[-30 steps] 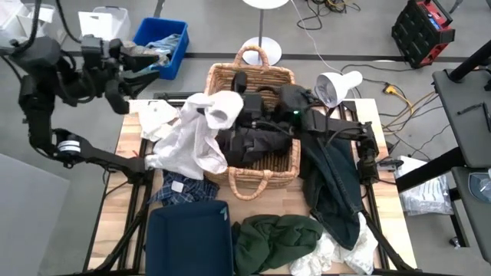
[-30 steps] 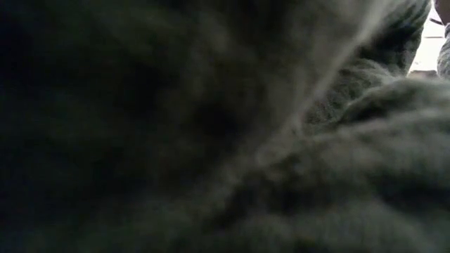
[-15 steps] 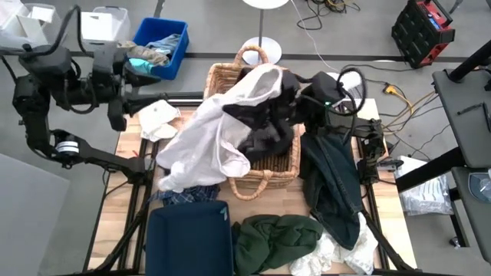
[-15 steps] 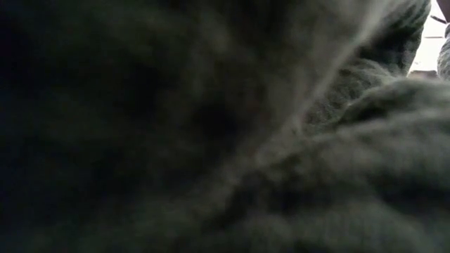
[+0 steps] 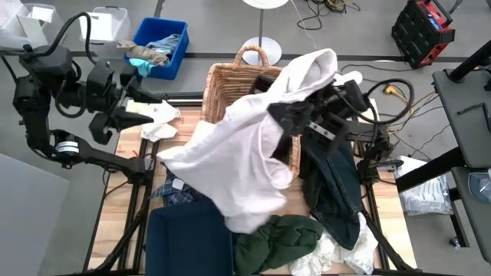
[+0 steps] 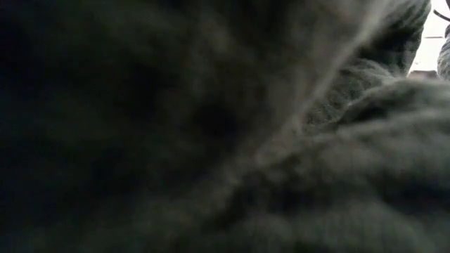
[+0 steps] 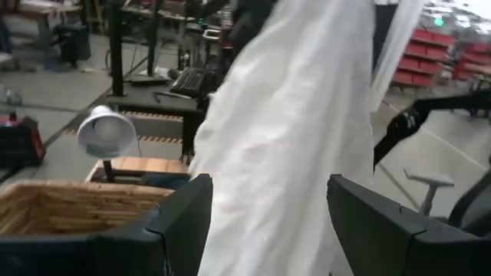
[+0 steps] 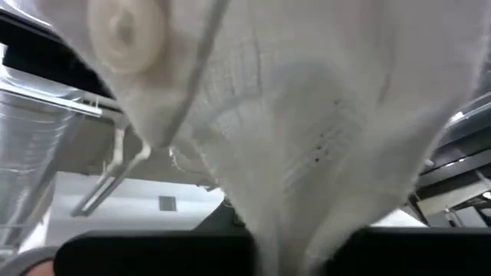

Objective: Sort clothes
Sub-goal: Put the white polo shirt into the blue laundry organizer

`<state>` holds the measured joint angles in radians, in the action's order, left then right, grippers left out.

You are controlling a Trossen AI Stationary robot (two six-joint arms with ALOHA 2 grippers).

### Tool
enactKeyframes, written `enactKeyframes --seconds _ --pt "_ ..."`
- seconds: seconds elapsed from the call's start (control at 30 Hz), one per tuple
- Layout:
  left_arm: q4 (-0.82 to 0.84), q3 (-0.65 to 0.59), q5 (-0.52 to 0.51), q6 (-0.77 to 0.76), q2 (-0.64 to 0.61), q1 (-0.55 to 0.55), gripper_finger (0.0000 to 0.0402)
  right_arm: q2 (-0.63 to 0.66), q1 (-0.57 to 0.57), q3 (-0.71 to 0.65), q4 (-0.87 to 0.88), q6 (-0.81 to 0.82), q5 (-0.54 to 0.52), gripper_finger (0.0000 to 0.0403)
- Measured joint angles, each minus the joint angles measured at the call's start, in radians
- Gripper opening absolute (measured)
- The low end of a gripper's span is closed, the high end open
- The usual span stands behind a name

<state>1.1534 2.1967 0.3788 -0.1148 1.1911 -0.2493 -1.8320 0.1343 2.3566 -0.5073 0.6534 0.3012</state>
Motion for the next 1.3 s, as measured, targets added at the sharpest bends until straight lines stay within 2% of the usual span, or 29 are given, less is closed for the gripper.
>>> enactKeyframes --seconds 0.13,0.27,0.47,0.67,0.77,0.83,0.97,1.07,1.17,1.3 --pt "-0.005 0.0 -0.055 -0.034 0.0 0.0 0.0236 0.012 0.028 0.0 0.004 -0.003 -0.006 0.0009" --pt "-0.024 0.0 -0.062 -0.081 0.003 0.0 0.0236 0.026 0.061 0.0 0.002 0.019 -0.006 0.0009" --pt "-0.076 0.0 0.056 -0.152 0.027 0.019 0.0236 0.057 0.126 0.0 -0.003 0.032 -0.027 0.0011" --pt "-0.279 0.0 0.045 -0.198 0.1 0.164 0.0237 0.091 0.144 0.0 0.032 -0.024 -0.038 0.0011" --pt "-0.377 0.0 0.058 -0.192 0.149 0.259 0.025 0.093 0.143 0.0 0.053 -0.038 -0.04 0.0011" --pt "-0.394 0.0 0.022 -0.181 0.184 0.317 0.0265 0.093 0.142 0.0 0.06 -0.048 -0.04 0.0012" --pt "-0.386 0.0 -0.184 -0.101 0.255 0.41 0.0297 0.093 0.139 0.0 0.061 -0.07 -0.04 0.0012" --pt "-0.388 0.0 -0.282 -0.045 0.305 0.45 0.0314 0.093 0.134 0.0 0.061 -0.07 -0.041 0.0012" --pt "-0.403 0.0 -0.337 -0.01 0.35 0.479 0.0323 0.092 0.13 0.0 0.066 -0.072 -0.052 0.0012" --pt "-0.436 0.0 -0.321 0.036 0.409 0.512 0.0325 0.093 0.12 0.0 0.085 -0.093 -0.071 0.0012"
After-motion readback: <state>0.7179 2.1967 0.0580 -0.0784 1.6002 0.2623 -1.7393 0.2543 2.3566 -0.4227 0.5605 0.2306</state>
